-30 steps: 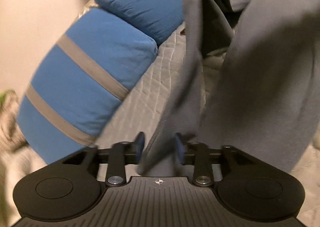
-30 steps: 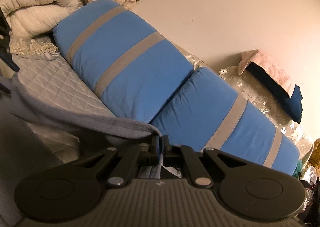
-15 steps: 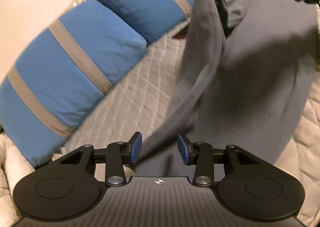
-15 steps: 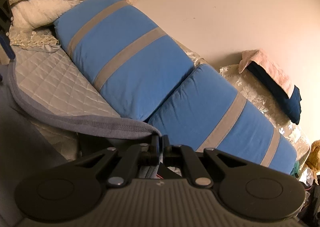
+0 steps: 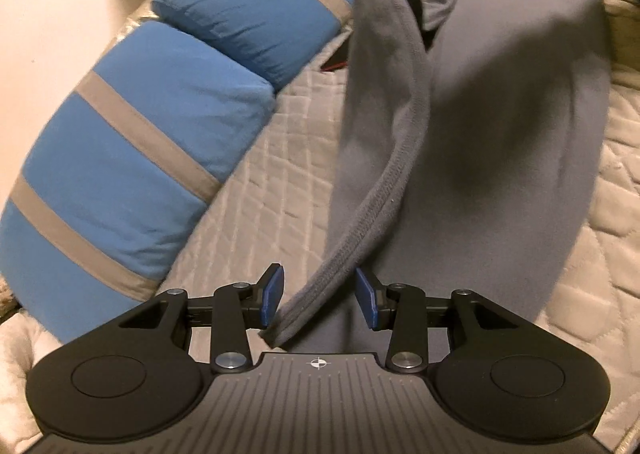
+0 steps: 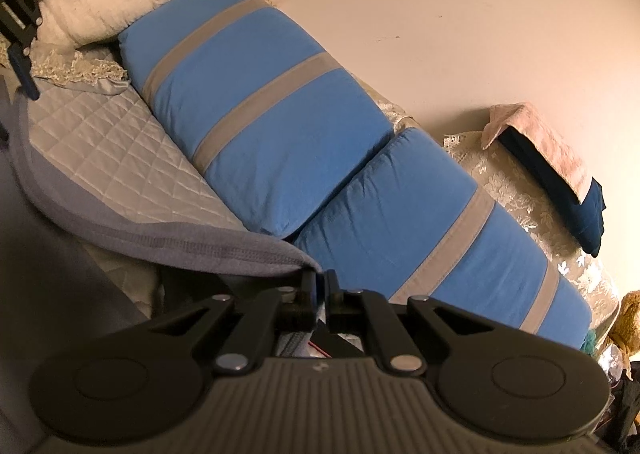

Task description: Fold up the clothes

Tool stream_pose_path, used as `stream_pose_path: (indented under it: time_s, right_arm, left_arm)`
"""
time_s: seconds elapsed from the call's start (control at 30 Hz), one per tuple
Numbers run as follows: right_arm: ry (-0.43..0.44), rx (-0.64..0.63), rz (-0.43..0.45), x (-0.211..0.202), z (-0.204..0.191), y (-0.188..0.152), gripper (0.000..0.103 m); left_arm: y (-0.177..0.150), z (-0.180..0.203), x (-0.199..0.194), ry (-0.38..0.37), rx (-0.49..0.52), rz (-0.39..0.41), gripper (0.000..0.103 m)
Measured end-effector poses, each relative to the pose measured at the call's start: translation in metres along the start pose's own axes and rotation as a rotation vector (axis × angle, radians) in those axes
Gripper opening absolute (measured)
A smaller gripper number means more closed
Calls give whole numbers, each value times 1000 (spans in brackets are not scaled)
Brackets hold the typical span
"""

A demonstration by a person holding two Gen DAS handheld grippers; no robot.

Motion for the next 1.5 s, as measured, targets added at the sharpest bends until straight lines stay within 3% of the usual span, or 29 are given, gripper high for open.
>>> stream_pose_path:
  time_s: [0.1, 0.13, 0.17, 0.23, 0.6, 0.67, 0.87, 0.9, 1.0, 1.07, 1.2, 1.33, 1.43, 1.5]
  right_arm:
    - [-1, -2, -1, 1, -1, -1, 9]
    - [0, -1, -2, 1, -1, -1, 9]
    - [0, 0, -2, 1, -1, -1, 9]
    - [3, 8, -6, 2, -1, -2, 9]
    - [29, 34, 3, 8, -2, 5, 9]
    - [29, 46, 14, 13, 0, 12, 9]
    - [-53, 61, 158, 14, 7, 48, 6]
    - [-27, 36, 159, 13, -4, 48, 6]
    - [109, -54, 132, 8, -51, 37, 9]
    - [209, -91, 101, 3, -84, 26, 17]
    - [360, -175, 60, -11, -135, 12, 19]
    - [405, -185, 41, -19, -145, 9, 19]
    - [372, -162, 28, -14, -137, 9, 23]
    - [329, -160, 33, -12, -134, 9, 42]
  left_arm:
    - [-6, 6, 5, -39, -6, -36, 35]
    - [-8, 7, 6, -45, -13, -57, 30]
    - [-11, 5, 7, -36, -17, -72, 15]
    - [-16, 0, 9, -5, -23, -96, 7]
    - [-17, -41, 3, 83, -99, -45, 4]
    - [-19, -59, 3, 149, -116, -36, 4]
    - [-10, -129, 3, 656, -26, 56, 4]
    - [-11, -134, 5, 700, -9, 59, 3]
    - [-33, -129, 29, 669, 63, -18, 4]
    - [-52, -119, 44, 619, 88, -71, 4]
    - [-78, -100, 59, 532, 116, -132, 4]
    - [-88, -91, 56, 484, 118, -149, 4]
    - [-91, -90, 53, 479, 122, -157, 4]
    - [-91, -90, 52, 480, 109, -156, 4]
Point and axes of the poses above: each gripper's, at about its wrist camera, not at the fingertips, and x roughly the way its jaws point, z to its right, y to its top, the point moved 10 cm from there along x, roughly the way its jaws point, and after that the axes turned 5 degrees about z, right-handed, at the moved point
